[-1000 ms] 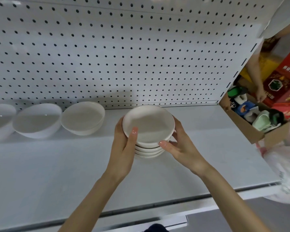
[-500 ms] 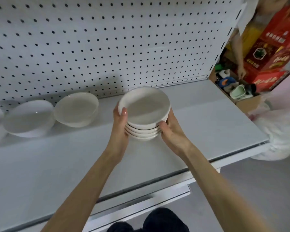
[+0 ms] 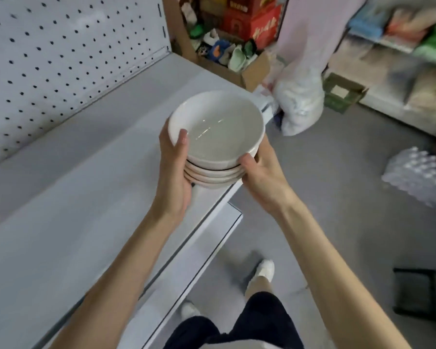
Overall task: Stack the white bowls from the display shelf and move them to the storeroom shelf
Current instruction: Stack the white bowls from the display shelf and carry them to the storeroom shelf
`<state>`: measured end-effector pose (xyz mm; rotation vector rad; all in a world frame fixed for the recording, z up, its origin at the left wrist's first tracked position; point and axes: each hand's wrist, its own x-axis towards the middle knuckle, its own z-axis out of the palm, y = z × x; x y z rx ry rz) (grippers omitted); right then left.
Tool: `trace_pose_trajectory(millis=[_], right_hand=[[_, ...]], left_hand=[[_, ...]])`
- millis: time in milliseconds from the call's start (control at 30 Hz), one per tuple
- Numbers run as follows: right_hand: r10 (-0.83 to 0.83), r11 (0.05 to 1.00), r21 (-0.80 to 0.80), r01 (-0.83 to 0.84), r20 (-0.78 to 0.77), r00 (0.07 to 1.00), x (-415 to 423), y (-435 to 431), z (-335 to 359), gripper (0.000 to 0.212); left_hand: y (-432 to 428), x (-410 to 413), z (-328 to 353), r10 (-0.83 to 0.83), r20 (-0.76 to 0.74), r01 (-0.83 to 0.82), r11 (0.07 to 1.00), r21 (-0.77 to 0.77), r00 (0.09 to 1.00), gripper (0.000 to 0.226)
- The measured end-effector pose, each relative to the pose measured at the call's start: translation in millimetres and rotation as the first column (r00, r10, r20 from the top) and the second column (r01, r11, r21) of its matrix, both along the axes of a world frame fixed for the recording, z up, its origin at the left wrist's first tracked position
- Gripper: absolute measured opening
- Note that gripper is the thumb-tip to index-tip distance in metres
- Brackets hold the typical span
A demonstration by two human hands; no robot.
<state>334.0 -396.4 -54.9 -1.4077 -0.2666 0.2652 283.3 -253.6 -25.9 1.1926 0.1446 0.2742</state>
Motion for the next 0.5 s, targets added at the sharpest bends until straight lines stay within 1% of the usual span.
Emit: trace_pose_trajectory(millis=[167, 267, 367, 400, 500], right_hand=[[-0.184, 0.983, 0.004, 0.184, 0.021, 0.983, 30.3, -108.5, 3.7, 0.096], [-0.280, 0.960, 0.007, 0.280, 0.032, 0.960, 54.3, -175.2, 7.0, 0.099], [-0.358, 0.933, -0.018, 0.360, 0.059, 0.932, 78.8, -242.5, 14.5, 0.097], [-0.378, 0.924, -0.031, 0.381, 0.071, 0.923, 85.6, -263.5, 18.6, 0.097], [-0.443, 0.890, -0.065, 0.451, 0.106, 0.890, 102.9, -320.6, 31.8, 0.108]], left_hand=[[-105.1, 57.9, 0.4, -0.173, 0.005, 0.173, 0.985, 0.020, 0.985, 0.079], [-171.3, 97.9, 1.2, -0.272, 0.008, 0.272, 0.962, 0.017, 0.962, 0.078], [-237.4, 136.4, 4.6, -0.362, 0.020, 0.361, 0.932, 0.031, 0.932, 0.088], [-258.2, 148.6, 5.8, -0.382, 0.029, 0.381, 0.924, 0.031, 0.924, 0.088], [-316.6, 181.9, 11.5, -0.473, 0.067, 0.472, 0.881, 0.029, 0.878, 0.080]])
